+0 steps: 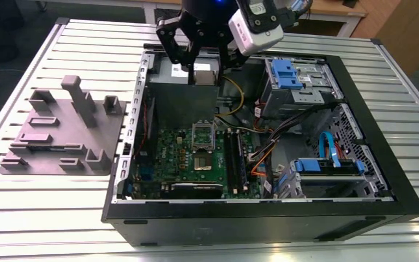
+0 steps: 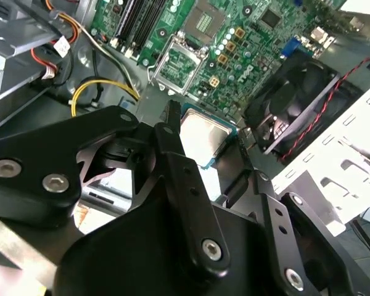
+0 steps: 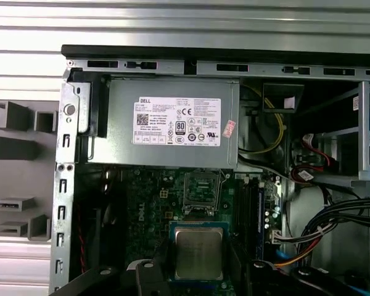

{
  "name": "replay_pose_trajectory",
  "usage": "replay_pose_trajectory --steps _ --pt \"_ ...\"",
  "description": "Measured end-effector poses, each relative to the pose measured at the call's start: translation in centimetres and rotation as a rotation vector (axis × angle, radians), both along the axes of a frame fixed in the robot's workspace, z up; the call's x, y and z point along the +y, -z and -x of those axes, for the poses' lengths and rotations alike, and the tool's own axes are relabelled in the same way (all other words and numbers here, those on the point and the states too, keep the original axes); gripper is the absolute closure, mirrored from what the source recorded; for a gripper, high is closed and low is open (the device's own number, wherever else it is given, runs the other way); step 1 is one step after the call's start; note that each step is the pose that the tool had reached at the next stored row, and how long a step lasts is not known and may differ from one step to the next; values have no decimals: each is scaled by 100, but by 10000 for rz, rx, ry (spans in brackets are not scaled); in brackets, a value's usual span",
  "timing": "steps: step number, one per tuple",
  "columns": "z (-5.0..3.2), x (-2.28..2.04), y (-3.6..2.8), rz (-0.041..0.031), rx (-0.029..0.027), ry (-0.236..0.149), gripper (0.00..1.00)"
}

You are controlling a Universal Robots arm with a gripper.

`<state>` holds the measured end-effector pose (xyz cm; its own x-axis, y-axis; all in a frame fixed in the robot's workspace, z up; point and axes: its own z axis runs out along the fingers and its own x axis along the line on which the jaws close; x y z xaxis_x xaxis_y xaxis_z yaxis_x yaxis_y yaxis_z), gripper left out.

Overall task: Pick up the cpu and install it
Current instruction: 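Pick up the cpu and move it towards the insertion slot, then place the cpu into insertion slot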

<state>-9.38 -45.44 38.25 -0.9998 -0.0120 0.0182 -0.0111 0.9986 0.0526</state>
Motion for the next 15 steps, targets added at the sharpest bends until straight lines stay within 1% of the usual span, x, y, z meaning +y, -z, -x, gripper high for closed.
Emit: replay_pose_trajectory --steps 2,8,13,15 --pt "-14 -24 19 -7 1 6 53" --pt "-137 -37 51 -6 17 6 53" --pt "-139 -38 51 -5 17 9 53" --pt "-140 -53 71 -6 16 8 53"
